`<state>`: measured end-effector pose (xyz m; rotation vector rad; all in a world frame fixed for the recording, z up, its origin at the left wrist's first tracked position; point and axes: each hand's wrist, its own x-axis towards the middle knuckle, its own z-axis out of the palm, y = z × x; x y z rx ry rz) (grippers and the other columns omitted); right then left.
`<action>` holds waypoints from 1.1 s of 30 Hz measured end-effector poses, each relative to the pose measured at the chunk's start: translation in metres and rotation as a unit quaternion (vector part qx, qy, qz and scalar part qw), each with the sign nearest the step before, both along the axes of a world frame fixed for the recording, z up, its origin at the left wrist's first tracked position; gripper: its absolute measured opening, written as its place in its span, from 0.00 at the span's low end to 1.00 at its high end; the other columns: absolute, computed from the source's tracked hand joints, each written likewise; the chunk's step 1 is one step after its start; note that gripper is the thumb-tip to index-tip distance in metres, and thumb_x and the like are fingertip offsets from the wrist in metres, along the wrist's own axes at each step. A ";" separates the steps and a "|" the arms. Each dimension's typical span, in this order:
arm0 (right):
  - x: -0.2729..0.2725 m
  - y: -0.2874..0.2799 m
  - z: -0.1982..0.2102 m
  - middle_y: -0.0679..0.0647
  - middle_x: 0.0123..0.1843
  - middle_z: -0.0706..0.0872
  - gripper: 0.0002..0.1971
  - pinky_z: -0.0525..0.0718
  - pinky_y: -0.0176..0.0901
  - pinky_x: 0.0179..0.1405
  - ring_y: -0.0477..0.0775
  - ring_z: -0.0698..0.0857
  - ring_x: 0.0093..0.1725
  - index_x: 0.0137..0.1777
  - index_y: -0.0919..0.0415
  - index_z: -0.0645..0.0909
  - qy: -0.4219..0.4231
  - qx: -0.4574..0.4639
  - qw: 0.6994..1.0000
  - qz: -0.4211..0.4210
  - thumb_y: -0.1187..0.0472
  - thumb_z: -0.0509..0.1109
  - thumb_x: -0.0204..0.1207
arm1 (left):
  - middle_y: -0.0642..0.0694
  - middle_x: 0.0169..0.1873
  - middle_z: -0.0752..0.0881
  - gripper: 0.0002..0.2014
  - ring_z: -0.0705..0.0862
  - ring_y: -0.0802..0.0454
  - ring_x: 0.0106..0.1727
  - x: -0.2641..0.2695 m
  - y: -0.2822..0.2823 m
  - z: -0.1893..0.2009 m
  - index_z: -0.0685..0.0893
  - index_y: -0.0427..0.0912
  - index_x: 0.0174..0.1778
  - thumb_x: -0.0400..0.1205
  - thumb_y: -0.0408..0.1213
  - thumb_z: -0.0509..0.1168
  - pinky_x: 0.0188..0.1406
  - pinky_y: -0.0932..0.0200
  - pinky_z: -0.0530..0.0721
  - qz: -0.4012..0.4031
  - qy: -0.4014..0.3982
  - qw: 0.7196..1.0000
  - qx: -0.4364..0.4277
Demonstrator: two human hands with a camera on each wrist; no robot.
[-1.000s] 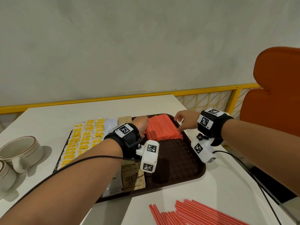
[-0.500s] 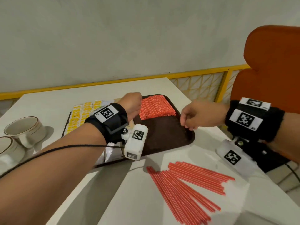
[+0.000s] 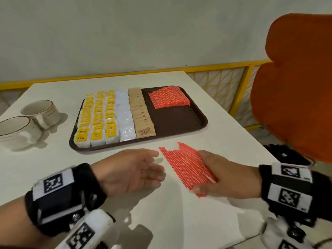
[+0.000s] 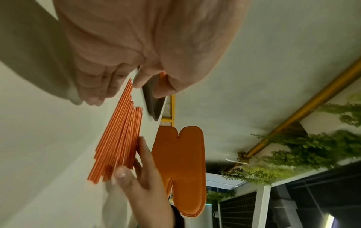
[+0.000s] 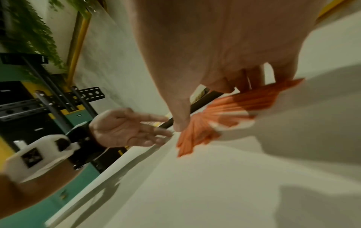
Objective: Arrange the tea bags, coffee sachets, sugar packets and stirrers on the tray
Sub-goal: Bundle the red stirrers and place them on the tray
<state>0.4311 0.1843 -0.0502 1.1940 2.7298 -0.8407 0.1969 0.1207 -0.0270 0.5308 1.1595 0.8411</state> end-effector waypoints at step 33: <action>-0.076 0.039 0.035 0.46 0.37 0.79 0.08 0.84 0.43 0.34 0.48 0.81 0.31 0.60 0.59 0.71 0.174 -0.049 0.982 -0.050 0.65 0.61 0.83 | 0.47 0.60 0.86 0.14 0.80 0.54 0.67 -0.011 0.034 0.030 0.84 0.46 0.58 0.84 0.30 0.56 0.74 0.52 0.71 0.115 0.226 0.916 0.310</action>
